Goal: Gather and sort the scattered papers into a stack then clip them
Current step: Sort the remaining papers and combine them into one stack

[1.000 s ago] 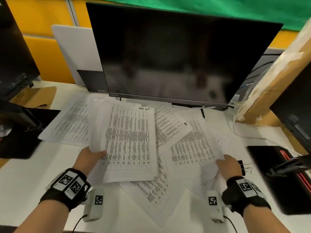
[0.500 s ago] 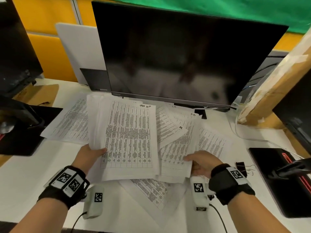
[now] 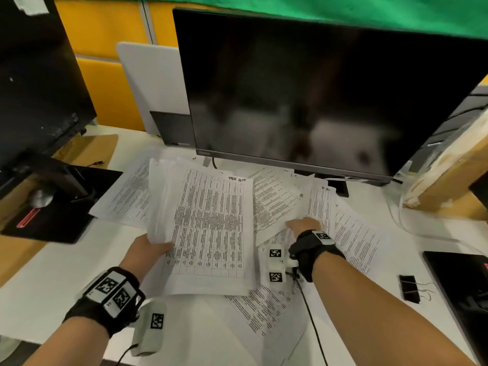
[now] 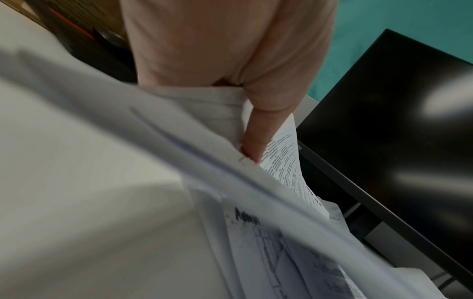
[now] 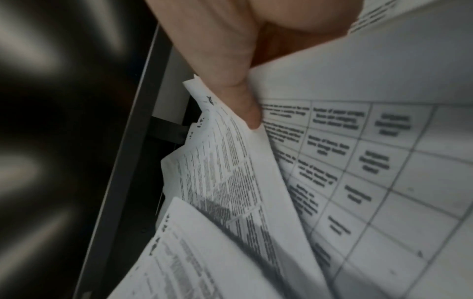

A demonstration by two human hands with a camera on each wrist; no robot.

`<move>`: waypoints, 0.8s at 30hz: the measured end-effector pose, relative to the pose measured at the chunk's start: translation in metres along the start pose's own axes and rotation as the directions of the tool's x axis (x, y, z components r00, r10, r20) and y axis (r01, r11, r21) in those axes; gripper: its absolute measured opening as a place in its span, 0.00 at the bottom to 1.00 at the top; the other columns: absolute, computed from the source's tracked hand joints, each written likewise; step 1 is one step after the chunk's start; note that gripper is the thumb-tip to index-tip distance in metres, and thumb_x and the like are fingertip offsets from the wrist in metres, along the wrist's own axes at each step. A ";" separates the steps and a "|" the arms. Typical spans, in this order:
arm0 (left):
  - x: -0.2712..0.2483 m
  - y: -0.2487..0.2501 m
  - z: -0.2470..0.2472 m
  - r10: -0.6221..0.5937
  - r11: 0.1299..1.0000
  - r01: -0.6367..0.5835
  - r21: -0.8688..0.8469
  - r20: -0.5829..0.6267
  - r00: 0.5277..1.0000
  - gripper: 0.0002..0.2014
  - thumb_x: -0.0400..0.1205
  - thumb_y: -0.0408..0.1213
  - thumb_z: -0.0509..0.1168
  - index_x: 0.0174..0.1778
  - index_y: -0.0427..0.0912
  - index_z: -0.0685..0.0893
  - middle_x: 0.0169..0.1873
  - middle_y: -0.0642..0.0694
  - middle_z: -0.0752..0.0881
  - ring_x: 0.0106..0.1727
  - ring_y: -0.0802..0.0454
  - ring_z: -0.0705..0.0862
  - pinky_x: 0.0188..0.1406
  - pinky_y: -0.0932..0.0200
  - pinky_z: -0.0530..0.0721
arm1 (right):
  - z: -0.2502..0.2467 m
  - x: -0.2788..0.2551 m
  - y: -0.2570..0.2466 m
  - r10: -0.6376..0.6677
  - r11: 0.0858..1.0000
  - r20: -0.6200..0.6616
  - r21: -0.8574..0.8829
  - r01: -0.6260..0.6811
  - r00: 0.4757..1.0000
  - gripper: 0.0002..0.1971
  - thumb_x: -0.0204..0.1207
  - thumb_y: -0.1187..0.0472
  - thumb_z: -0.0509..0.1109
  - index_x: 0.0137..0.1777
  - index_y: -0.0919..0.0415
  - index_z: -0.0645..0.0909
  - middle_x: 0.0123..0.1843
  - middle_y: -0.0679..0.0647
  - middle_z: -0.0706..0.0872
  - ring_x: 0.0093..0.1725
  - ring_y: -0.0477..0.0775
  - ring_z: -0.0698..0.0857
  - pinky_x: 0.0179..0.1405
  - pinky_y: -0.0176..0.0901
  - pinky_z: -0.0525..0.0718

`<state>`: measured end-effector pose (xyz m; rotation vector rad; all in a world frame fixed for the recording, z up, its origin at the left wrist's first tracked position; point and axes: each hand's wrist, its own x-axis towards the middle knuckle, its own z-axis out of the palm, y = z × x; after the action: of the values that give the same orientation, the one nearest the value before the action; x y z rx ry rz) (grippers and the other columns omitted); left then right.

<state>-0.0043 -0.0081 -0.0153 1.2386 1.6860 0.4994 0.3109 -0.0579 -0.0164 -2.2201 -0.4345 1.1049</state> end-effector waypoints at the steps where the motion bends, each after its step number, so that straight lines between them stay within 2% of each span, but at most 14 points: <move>1: 0.001 0.000 -0.001 0.002 1.000 -0.002 -0.004 -0.005 1.000 0.17 0.78 0.33 0.69 0.60 0.29 0.79 0.42 0.40 0.83 0.46 0.42 0.79 0.48 0.50 0.74 | -0.001 0.001 0.001 -0.007 1.000 -0.026 -0.009 0.007 1.000 0.20 0.81 0.60 0.64 0.71 0.69 0.75 0.72 0.64 0.78 0.70 0.62 0.79 0.54 0.39 0.76; 2: 0.001 0.001 -0.003 0.006 1.000 -0.006 -0.009 -0.012 1.000 0.17 0.78 0.33 0.69 0.61 0.29 0.79 0.44 0.39 0.84 0.46 0.42 0.79 0.49 0.50 0.75 | -0.004 0.002 0.003 -0.014 1.000 -0.053 -0.023 0.013 0.998 0.19 0.83 0.62 0.61 0.70 0.71 0.75 0.71 0.66 0.78 0.68 0.64 0.79 0.58 0.42 0.76; 4: 0.004 0.001 -0.007 0.013 1.000 -0.013 -0.020 -0.020 1.000 0.17 0.78 0.32 0.68 0.62 0.30 0.79 0.49 0.36 0.84 0.48 0.42 0.79 0.50 0.50 0.75 | -0.018 0.004 0.008 -0.013 1.000 -0.120 -0.009 0.012 0.993 0.16 0.83 0.66 0.60 0.66 0.75 0.76 0.69 0.69 0.80 0.62 0.65 0.80 0.61 0.46 0.76; 6: 0.007 -0.001 -0.009 0.019 1.000 -0.020 -0.023 -0.017 1.000 0.18 0.78 0.32 0.68 0.63 0.30 0.79 0.51 0.36 0.84 0.48 0.42 0.80 0.50 0.50 0.76 | -0.039 0.006 0.022 -0.022 1.000 -0.161 -0.004 0.021 0.987 0.16 0.82 0.68 0.61 0.66 0.77 0.76 0.68 0.70 0.80 0.65 0.67 0.79 0.61 0.45 0.75; 8: 0.009 -0.003 -0.010 0.021 1.000 -0.022 -0.016 -0.011 1.000 0.18 0.78 0.33 0.69 0.63 0.30 0.79 0.50 0.36 0.85 0.48 0.41 0.80 0.50 0.49 0.76 | -0.062 0.005 0.041 -0.025 1.000 -0.179 -0.018 0.022 0.983 0.17 0.80 0.69 0.64 0.66 0.77 0.76 0.69 0.71 0.79 0.68 0.69 0.77 0.69 0.48 0.74; 9: 0.009 -0.004 -0.010 0.021 1.000 -0.021 -0.015 -0.004 1.000 0.18 0.78 0.34 0.69 0.62 0.31 0.80 0.49 0.36 0.85 0.48 0.41 0.81 0.50 0.49 0.77 | -0.074 0.004 0.053 -0.027 1.000 -0.177 0.001 0.028 0.984 0.15 0.78 0.71 0.66 0.63 0.76 0.78 0.68 0.72 0.80 0.67 0.70 0.78 0.70 0.54 0.75; 11: 0.009 -0.005 -0.008 0.023 0.999 -0.023 -0.028 0.009 1.000 0.16 0.78 0.33 0.68 0.61 0.31 0.80 0.49 0.36 0.85 0.47 0.41 0.81 0.50 0.48 0.77 | -0.097 0.000 0.074 -0.037 0.996 -0.173 0.076 0.050 0.984 0.06 0.73 0.75 0.67 0.48 0.70 0.84 0.59 0.74 0.85 0.60 0.72 0.83 0.65 0.64 0.79; 12: 0.009 -0.006 -0.007 0.025 0.999 -0.025 -0.034 0.015 1.000 0.17 0.78 0.33 0.69 0.61 0.31 0.81 0.49 0.36 0.86 0.47 0.41 0.81 0.51 0.48 0.77 | -0.108 -0.003 0.082 -0.043 0.994 -0.170 0.095 0.060 0.984 0.06 0.72 0.75 0.68 0.44 0.66 0.84 0.56 0.73 0.86 0.57 0.72 0.84 0.63 0.66 0.80; 15: 0.009 -0.004 -0.001 0.044 0.998 -0.042 -0.041 0.038 0.998 0.17 0.78 0.34 0.69 0.61 0.32 0.80 0.49 0.37 0.85 0.49 0.41 0.81 0.52 0.49 0.77 | -0.139 -0.023 0.089 -0.085 0.983 -0.160 0.147 0.109 0.983 0.08 0.74 0.73 0.67 0.48 0.63 0.83 0.53 0.68 0.88 0.55 0.70 0.85 0.64 0.68 0.79; 17: 0.005 0.003 0.005 0.077 0.995 -0.071 -0.067 0.083 0.994 0.14 0.78 0.33 0.69 0.59 0.35 0.80 0.47 0.39 0.85 0.46 0.42 0.82 0.50 0.50 0.78 | -0.162 -0.035 0.084 -0.130 0.959 -0.161 0.230 0.165 0.978 0.10 0.76 0.73 0.64 0.49 0.61 0.84 0.54 0.66 0.88 0.56 0.70 0.85 0.66 0.69 0.76; 19: 0.000 0.010 0.010 0.106 0.991 -0.094 -0.090 0.135 0.985 0.12 0.78 0.34 0.69 0.56 0.38 0.80 0.45 0.39 0.87 0.42 0.43 0.84 0.41 0.54 0.81 | -0.184 -0.047 0.074 -0.179 0.931 -0.167 0.290 0.221 0.970 0.12 0.77 0.73 0.64 0.51 0.59 0.85 0.56 0.64 0.88 0.58 0.70 0.85 0.67 0.71 0.75; 21: -0.006 0.018 0.015 0.127 0.987 -0.105 -0.119 0.196 0.972 0.10 0.78 0.34 0.69 0.54 0.39 0.81 0.46 0.37 0.88 0.43 0.43 0.86 0.35 0.56 0.82 | -0.201 -0.057 0.064 -0.224 0.891 -0.176 0.361 0.274 0.959 0.14 0.77 0.75 0.63 0.52 0.59 0.84 0.57 0.64 0.88 0.58 0.71 0.85 0.64 0.72 0.78; 24: -0.013 0.022 0.027 0.123 0.980 -0.069 -0.186 0.293 0.948 0.15 0.78 0.31 0.68 0.61 0.36 0.80 0.53 0.37 0.88 0.51 0.40 0.87 0.45 0.52 0.84 | -0.210 -0.069 0.052 -0.272 0.840 -0.157 0.442 0.314 0.949 0.16 0.77 0.77 0.61 0.57 0.64 0.83 0.57 0.63 0.90 0.54 0.66 0.89 0.54 0.63 0.86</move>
<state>0.0302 -0.0160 -0.0052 1.2057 1.3004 0.4769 0.4389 -0.2140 0.0883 -1.7047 -0.4064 0.8357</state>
